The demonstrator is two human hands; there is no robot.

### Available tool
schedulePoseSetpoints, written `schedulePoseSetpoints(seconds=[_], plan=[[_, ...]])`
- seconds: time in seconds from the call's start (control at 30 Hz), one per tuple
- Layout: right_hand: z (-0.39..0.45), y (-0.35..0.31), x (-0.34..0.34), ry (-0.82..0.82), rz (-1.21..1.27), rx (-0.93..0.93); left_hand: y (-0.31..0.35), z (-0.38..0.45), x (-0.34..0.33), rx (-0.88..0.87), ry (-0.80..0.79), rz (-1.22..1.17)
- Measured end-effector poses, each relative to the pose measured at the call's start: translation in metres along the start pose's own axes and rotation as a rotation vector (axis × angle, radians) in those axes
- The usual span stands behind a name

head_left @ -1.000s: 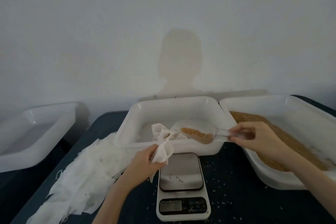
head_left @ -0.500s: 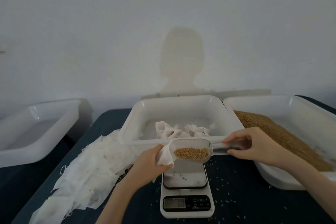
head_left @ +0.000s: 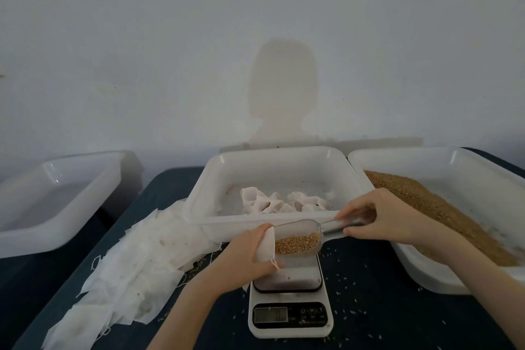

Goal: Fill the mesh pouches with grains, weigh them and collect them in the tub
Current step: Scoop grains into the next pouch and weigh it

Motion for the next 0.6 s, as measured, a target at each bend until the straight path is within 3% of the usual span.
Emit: schedulePoseSetpoints(seconds=[0.27,0.6], plan=[[0.014,-0.012,0.013,-0.049,-0.113,0.03,0.011,0.01,0.004,-0.017,0.03,-0.058],[0.04,-0.037,0.031,-0.118,-0.152,0.07,0.014,0.013,0.0,-0.037,0.195,-0.014]])
Point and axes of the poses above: each hand's wrist, its own z-axis towards the middle knuckle, its own x-axis out of the back of the hand, y = z × x, the point moved 7 cm from there along z, towards the middle knuckle, and after that the axes turned 12 degrees about y, right-handed, at the moved point
